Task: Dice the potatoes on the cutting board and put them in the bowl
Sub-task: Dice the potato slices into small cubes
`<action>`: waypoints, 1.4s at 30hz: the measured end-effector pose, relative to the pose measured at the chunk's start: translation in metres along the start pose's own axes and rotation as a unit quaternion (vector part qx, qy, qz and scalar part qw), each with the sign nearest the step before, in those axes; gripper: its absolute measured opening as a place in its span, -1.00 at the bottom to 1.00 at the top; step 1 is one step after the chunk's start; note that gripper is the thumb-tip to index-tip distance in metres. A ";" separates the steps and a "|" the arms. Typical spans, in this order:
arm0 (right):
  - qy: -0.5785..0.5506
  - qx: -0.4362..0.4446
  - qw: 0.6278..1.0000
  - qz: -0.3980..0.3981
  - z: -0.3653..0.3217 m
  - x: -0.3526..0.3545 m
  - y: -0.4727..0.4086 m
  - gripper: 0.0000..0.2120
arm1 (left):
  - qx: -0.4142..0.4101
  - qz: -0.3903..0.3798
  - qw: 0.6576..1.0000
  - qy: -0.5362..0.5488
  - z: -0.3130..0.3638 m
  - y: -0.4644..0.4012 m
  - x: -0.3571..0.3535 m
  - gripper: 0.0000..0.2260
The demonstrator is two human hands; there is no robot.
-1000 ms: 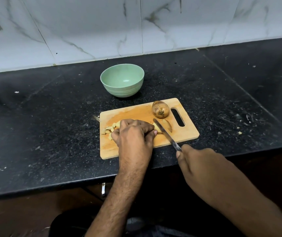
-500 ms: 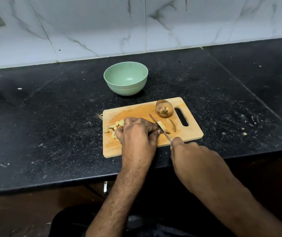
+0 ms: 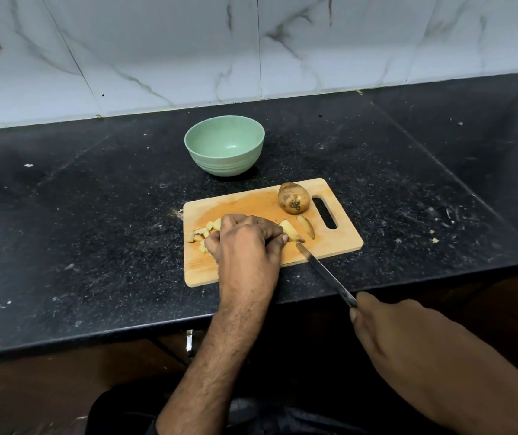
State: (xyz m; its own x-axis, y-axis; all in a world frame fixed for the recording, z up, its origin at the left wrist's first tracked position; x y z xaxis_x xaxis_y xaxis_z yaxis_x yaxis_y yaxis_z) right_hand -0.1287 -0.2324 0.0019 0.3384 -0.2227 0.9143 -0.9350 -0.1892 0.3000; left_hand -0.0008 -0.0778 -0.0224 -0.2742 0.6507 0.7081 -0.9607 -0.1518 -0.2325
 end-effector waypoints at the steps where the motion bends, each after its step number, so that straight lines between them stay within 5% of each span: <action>1: -0.003 -0.004 1.000 0.007 0.001 0.002 0.002 -0.76 | -0.001 0.001 1.000 0.001 0.001 0.001 0.001 -0.93; 8: -0.020 0.000 0.992 0.125 0.008 0.015 -0.003 -0.68 | -0.026 0.002 1.000 -0.009 0.004 0.008 0.001 -0.67; 14: -0.016 -0.001 0.992 0.121 0.012 0.006 -0.014 -0.70 | -0.014 -0.018 0.999 -0.043 0.008 0.007 -0.004 -0.48; 23: -0.068 0.028 0.993 0.091 -0.001 -0.002 -0.004 -0.70 | -0.027 -0.030 0.999 -0.003 0.008 0.007 -0.001 -0.57; 34: -0.037 0.000 0.992 0.124 0.011 0.009 -0.010 -0.64 | -0.035 -0.032 0.994 -0.103 0.016 0.009 -0.005 -0.50; 42: -0.044 0.004 0.988 0.150 0.007 0.011 -0.017 -0.66 | -0.022 -0.045 0.998 -0.035 0.013 -0.001 -0.002 -0.63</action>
State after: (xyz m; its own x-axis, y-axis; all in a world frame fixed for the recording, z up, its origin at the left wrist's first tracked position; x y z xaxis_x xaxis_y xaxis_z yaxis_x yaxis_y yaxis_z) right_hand -0.1083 -0.2382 0.0050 0.0537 -0.3515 0.9347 -0.9938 -0.1101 0.0157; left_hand 0.0003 -0.0885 -0.0146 -0.1900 0.6061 0.7724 -0.9792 -0.0604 -0.1935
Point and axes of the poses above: each hand's wrist, its own y-axis away from the middle knuckle, its own x-axis out of the back of the hand, z = x × y, the point moved 6 cm from there along -y, towards the middle knuckle, and after that the axes turned 12 degrees about x, right-handed, at the moved point
